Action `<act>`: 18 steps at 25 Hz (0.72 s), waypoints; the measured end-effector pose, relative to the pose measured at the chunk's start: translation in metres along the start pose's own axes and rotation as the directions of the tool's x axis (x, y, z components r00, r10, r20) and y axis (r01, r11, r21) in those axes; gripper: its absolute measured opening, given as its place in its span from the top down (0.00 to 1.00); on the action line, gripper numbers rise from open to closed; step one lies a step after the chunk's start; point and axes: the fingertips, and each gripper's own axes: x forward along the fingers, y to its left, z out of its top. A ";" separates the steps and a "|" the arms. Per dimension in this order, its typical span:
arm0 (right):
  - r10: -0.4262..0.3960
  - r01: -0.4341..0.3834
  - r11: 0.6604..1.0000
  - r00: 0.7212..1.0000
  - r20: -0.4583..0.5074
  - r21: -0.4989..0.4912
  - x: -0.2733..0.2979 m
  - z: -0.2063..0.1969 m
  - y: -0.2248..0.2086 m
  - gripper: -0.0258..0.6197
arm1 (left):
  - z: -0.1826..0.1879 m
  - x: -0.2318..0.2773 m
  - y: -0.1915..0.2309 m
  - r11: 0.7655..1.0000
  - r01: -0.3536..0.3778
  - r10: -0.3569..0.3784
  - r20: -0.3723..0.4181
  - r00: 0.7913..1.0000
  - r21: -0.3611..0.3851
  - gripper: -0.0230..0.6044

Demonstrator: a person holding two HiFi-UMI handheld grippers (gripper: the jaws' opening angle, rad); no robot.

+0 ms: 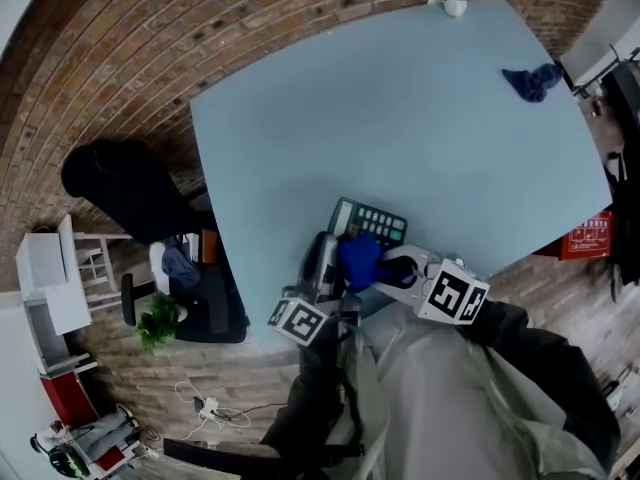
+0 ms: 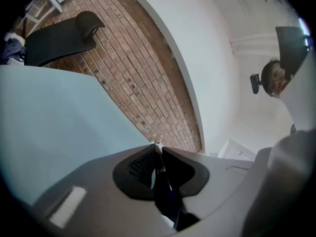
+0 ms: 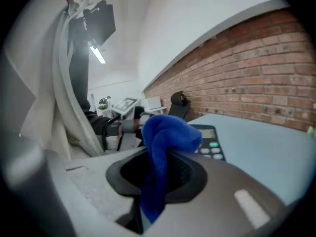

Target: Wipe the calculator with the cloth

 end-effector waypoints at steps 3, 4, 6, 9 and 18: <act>-0.255 0.249 0.966 0.961 0.107 0.072 -0.035 0.029 -0.067 0.83 | 0.020 -0.006 -0.027 0.996 0.085 -0.085 0.042 0.996 0.003 0.89; -0.328 0.316 0.942 0.938 0.110 0.113 -0.046 0.034 -0.089 0.83 | 0.026 -0.006 -0.034 0.995 0.099 -0.100 0.059 0.993 0.007 0.89; -0.350 0.337 0.934 0.931 0.105 0.119 -0.056 0.043 -0.103 0.83 | 0.033 -0.006 -0.046 0.993 0.119 -0.120 0.086 0.989 0.017 0.89; -0.148 0.149 0.989 0.987 0.063 -0.004 -0.035 0.061 -0.042 0.83 | 0.042 -0.002 -0.061 0.988 0.143 -0.147 0.095 0.985 0.050 0.89; -0.375 0.387 0.918 0.918 0.131 -0.080 -0.057 0.105 -0.087 0.83 | 0.056 -0.005 -0.101 0.966 0.214 -0.231 0.108 0.967 0.148 0.89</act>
